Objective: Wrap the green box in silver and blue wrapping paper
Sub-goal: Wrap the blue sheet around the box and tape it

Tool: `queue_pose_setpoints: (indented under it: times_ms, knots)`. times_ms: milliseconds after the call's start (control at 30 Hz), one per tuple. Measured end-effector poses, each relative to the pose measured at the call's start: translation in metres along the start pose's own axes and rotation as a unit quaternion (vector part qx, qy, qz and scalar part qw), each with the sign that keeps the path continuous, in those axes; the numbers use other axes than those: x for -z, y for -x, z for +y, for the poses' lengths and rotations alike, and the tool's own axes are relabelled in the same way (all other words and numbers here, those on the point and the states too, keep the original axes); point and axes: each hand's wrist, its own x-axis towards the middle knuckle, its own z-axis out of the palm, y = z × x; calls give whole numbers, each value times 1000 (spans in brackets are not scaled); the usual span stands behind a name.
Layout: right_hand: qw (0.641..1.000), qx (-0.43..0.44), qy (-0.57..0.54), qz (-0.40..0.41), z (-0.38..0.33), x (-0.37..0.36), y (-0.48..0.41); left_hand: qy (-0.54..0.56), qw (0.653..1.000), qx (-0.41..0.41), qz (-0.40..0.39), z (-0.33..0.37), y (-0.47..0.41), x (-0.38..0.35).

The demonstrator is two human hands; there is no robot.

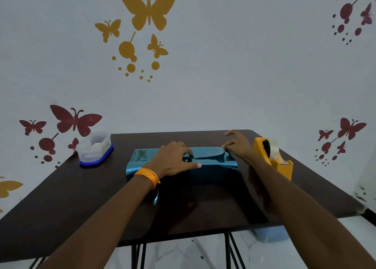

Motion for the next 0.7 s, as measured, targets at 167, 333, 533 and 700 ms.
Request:
queue_pose_setpoints:
  times_ms: [167, 333, 533, 700]
  knots:
    - [991, -29, -47, 125, 8, 1, 16, -54, 998, -18, -17, 4, 1, 1]
    - [990, 82, -27, 108, -31, 4, 31, -62, 998, -13, -9, 7, 0, 0]
    - [955, 198, 128, -181, -72, -26, 67, -68, 998, -2, 10, 10, -3, -3]
    - [940, 242, 195, -141, -57, -37, 77, -12, 999, 9, 36, 1, 12, 5]
